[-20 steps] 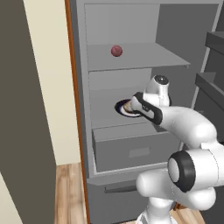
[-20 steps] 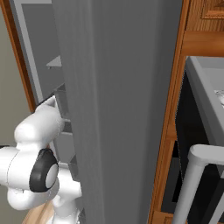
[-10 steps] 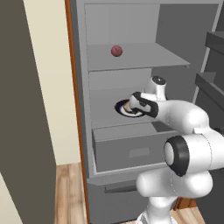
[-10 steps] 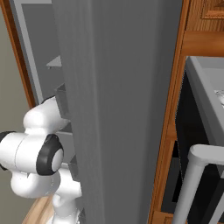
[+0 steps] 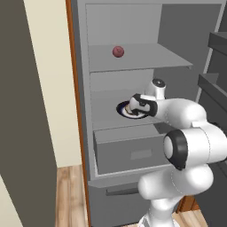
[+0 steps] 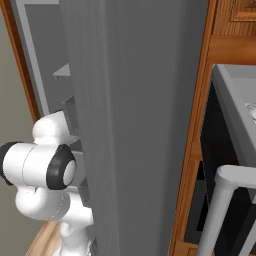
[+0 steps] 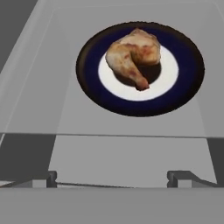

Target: Transport the chicken drumstick from the fridge to the microwave and turn on the microwave.

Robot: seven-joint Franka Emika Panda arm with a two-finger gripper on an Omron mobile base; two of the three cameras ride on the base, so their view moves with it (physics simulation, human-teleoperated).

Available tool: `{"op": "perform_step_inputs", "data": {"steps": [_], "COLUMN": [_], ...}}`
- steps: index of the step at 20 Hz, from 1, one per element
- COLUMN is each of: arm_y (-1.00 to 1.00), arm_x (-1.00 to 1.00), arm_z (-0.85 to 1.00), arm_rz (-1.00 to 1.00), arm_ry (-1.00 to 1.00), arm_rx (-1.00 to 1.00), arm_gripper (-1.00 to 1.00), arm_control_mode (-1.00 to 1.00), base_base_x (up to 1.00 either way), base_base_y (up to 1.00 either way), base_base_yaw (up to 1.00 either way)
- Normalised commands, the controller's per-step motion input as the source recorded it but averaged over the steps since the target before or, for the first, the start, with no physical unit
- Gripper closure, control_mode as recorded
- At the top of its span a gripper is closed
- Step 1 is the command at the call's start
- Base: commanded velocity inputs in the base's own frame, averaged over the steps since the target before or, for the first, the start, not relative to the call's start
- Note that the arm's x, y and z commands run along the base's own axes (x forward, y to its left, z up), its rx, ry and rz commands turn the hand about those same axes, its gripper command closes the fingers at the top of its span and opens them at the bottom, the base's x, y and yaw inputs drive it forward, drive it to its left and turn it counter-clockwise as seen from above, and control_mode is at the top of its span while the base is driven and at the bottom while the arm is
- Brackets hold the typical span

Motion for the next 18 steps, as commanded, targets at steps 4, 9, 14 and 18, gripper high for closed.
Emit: {"op": "perform_step_inputs", "data": {"steps": [4, 9, 14, 18], "arm_y": [0.0, 0.0, 0.0, 0.0], "arm_x": [0.18, 0.2, 0.16, 0.16], "arm_z": [-0.04, -0.01, -0.06, -0.07], "arm_rz": [0.0, 0.0, 0.0, 0.0], "arm_ry": [0.0, 0.0, 0.0, 0.0], "arm_rx": [0.0, 0.0, 0.0, 0.0], "arm_gripper": [-1.0, -1.0, -1.0, -1.0], "arm_control_mode": [-1.0, -1.0, -1.0, -1.0], "base_base_x": [0.0, 0.0, 0.0, 0.0], "base_base_y": [0.0, 0.0, 0.0, 0.0], "base_base_yaw": [0.0, 0.0, 0.0, 0.0]}}
